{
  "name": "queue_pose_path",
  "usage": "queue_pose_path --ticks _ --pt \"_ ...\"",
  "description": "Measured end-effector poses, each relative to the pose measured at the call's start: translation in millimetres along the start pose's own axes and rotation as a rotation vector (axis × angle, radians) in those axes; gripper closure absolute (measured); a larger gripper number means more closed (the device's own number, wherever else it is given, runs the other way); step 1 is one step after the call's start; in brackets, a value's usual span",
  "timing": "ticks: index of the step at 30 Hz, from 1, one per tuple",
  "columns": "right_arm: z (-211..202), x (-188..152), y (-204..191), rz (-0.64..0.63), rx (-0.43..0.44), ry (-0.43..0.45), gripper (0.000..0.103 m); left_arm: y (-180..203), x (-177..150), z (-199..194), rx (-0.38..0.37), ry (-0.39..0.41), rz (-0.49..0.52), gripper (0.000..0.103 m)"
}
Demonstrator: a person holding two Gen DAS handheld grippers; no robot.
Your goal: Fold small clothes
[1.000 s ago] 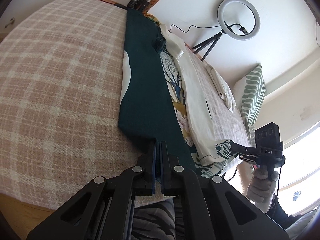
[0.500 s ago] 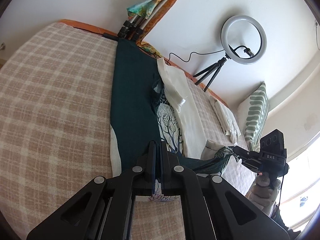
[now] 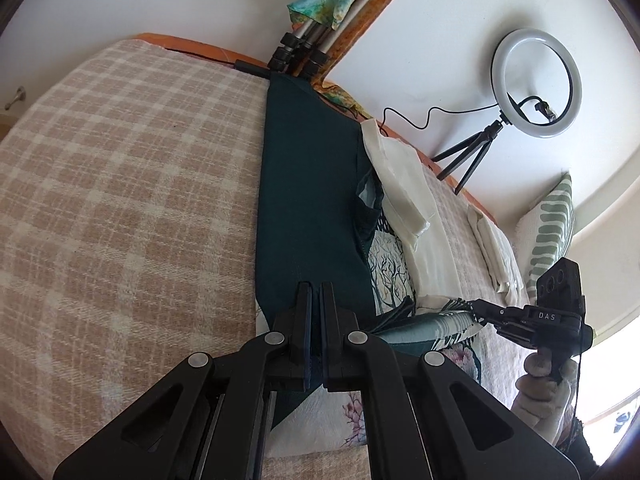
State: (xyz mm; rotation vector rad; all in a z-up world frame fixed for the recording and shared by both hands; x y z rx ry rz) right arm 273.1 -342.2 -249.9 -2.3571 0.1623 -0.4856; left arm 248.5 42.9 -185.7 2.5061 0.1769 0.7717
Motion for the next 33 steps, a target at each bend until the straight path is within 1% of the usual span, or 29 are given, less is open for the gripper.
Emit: queue_pose_path --ticks 1,2,3,4,5,7,9,11,13,15,19,21,22,23,26,29,33 --pt "-1 3 1 0.008 0.006 0.005 0.095 -3 4 1 0.010 -0.005 -0.020 0.097" --pt "-5 6 2 0.015 0.009 0.021 0.087 -6 8 1 0.018 -0.009 -0.042 0.089" --pt "-10 9 2 0.025 0.018 0.046 0.078 -9 11 -1 0.026 0.006 -0.062 0.087" --pt "-17 10 3 0.031 0.025 0.078 0.058 -13 15 -5 0.031 0.032 -0.075 0.086" --pt "-24 11 3 0.027 0.021 0.111 0.051 -15 18 -9 0.028 0.055 -0.081 0.086" --pt "-33 12 -2 -0.009 0.003 0.125 0.051 -17 22 -16 0.031 0.078 -0.078 0.086" --pt "-38 11 -8 -0.059 -0.020 0.129 0.051 -17 24 -18 0.026 0.076 -0.056 0.086" --pt "-38 10 -15 -0.108 -0.051 0.125 0.051 -15 24 -18 0.038 0.075 -0.028 0.086" --pt "-35 11 -19 -0.145 -0.082 0.121 0.051 -15 25 -14 0.048 0.070 -0.011 0.086" --pt "-30 15 -22 -0.170 -0.103 0.113 0.051 -16 28 -8 0.044 0.058 -0.016 0.086" --pt "-20 31 -25 -0.204 -0.135 0.109 0.051 -15 40 4 0.051 0.045 0.006 0.086" --pt "-15 43 -25 -0.215 -0.153 0.118 0.051 -14 49 11 0.053 0.041 0.023 0.079" --pt "-13 50 -24 -0.217 -0.160 0.122 0.051 -14 54 15 0.054 0.040 0.027 0.069" --pt "-10 57 -24 -0.217 -0.167 0.126 0.051 -14 59 18 0.053 0.045 0.030 0.063" --pt "-1 78 -22 -0.223 -0.180 0.129 0.051 -15 75 31 0.061 0.048 0.050 0.062" --pt "11 97 -19 -0.233 -0.203 0.128 0.051 -15 89 48 0.072 0.034 0.070 0.062" --pt "30 118 -15 -0.239 -0.211 0.121 0.051 -19 107 74 0.095 0.017 0.070 0.063"
Point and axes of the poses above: each gripper's, at about its wrist camera, not at the fingertips, and z roughly the way its jaws point, y to its right, x to its top, the point moved 1 cm from there along z, roughly the way its jaws point, and after that the axes turned 3 degrees about x, right-handed, at the moved point
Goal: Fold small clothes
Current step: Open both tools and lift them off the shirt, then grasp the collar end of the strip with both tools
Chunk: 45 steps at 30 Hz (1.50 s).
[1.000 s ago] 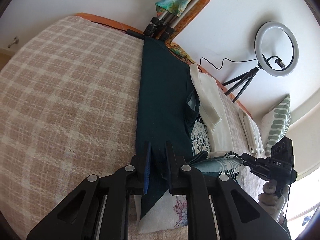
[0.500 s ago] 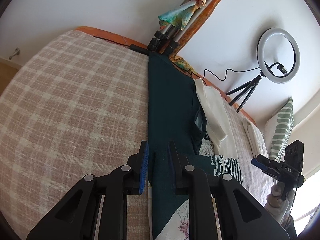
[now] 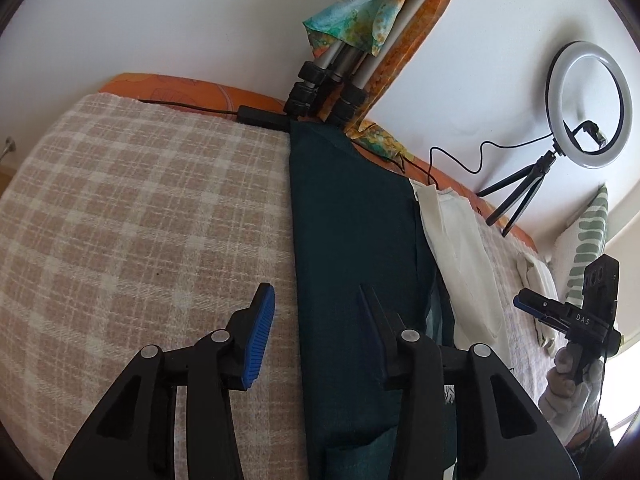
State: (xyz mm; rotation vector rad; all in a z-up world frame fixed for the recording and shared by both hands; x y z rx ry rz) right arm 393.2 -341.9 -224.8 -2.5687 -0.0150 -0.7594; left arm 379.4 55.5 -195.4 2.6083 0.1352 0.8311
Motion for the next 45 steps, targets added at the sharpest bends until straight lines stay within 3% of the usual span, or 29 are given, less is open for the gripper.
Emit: queue_pose_path --ticks 11,21,31,34,35,36,37,38,45 --pt "47 47 18 0.031 0.037 0.047 0.051 -2 47 55 -0.006 0.016 -0.018 0.062" --pt "78 88 7 -0.065 -0.033 0.005 0.050 -19 92 80 -0.083 0.017 -0.131 0.062" --pt "92 112 9 -0.041 0.040 0.014 0.049 -13 115 93 -0.046 0.030 -0.090 0.063" --pt "96 115 3 -0.070 0.032 0.005 0.050 -7 116 95 -0.010 0.039 -0.037 0.069" --pt "97 116 1 -0.081 0.026 0.000 0.057 -3 115 98 -0.002 0.027 -0.013 0.087" --pt "99 115 -2 -0.090 0.024 -0.008 0.064 0 113 101 0.010 0.015 0.004 0.096" --pt "101 115 -5 -0.098 0.020 -0.020 0.082 2 112 100 0.023 0.024 0.020 0.098" --pt "102 114 -7 -0.107 0.013 -0.026 0.092 4 111 99 0.021 0.028 0.028 0.100" --pt "76 110 -31 -0.190 0.009 0.023 0.096 20 99 74 -0.060 0.056 0.048 0.102"
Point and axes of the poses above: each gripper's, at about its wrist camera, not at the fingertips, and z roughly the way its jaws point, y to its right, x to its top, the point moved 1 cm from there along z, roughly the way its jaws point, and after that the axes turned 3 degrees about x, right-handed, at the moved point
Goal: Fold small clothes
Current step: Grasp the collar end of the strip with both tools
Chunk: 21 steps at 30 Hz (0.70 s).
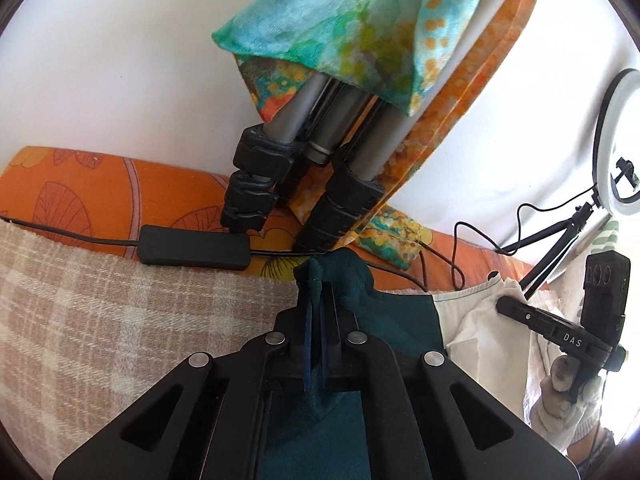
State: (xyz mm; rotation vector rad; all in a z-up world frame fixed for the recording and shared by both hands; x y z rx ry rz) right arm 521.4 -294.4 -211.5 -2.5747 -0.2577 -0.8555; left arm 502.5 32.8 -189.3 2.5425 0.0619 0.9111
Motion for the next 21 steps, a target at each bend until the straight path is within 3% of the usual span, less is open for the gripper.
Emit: queue_pose_path --ticks 12,21 --pt "-84 -24 -44 -0.056 0.041 0.074 0.096 19 -22 -95 -0.054 0.091 0.052 0.102" --pt "-145 -78 -80 -0.100 0.057 0.084 0.096 32 -68 -146 -0.045 0.113 0.101 0.102"
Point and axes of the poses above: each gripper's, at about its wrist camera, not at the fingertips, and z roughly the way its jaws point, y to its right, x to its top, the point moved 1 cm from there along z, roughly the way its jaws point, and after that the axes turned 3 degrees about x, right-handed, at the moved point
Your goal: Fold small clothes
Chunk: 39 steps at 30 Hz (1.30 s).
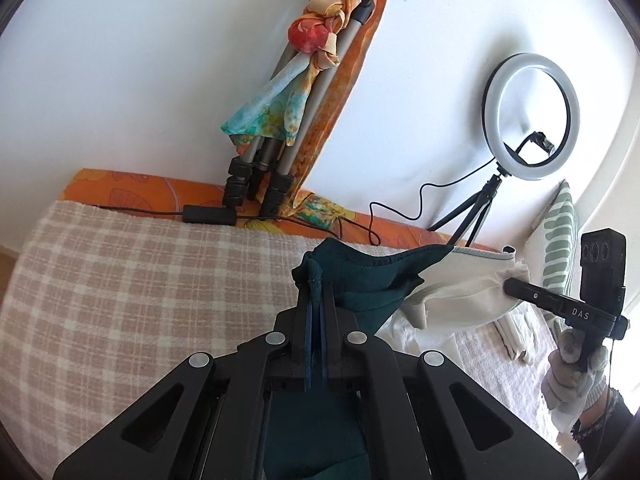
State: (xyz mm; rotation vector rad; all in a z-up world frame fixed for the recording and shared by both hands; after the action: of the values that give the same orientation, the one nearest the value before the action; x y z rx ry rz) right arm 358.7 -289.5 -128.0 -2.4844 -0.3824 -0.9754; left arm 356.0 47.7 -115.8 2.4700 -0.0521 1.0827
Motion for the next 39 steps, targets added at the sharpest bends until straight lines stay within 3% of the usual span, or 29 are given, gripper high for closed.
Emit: queue_pose_path --ticks 15,28,33,37,39 --pt "-49 -126 -38 -0.022 -0.029 -0.030 0.096 9 -111 -59 0.043 -0.044 0.083 0.102" --pt "-72 -194 -49 -0.116 -0.115 -0.058 0.096 16 -170 -85 0.083 -0.070 0.206 0.096" --pt "-87 -219 -39 -0.091 -0.123 -0.080 0.089 12 -190 -107 0.063 -0.081 0.224 0.096" --pt "-100 -230 -27 -0.041 -0.129 -0.082 0.070 8 -198 -121 0.066 -0.086 0.229 0.095" --pt "-104 -231 -24 -0.016 -0.124 -0.074 0.069 6 -197 -125 0.057 -0.090 0.215 0.095"
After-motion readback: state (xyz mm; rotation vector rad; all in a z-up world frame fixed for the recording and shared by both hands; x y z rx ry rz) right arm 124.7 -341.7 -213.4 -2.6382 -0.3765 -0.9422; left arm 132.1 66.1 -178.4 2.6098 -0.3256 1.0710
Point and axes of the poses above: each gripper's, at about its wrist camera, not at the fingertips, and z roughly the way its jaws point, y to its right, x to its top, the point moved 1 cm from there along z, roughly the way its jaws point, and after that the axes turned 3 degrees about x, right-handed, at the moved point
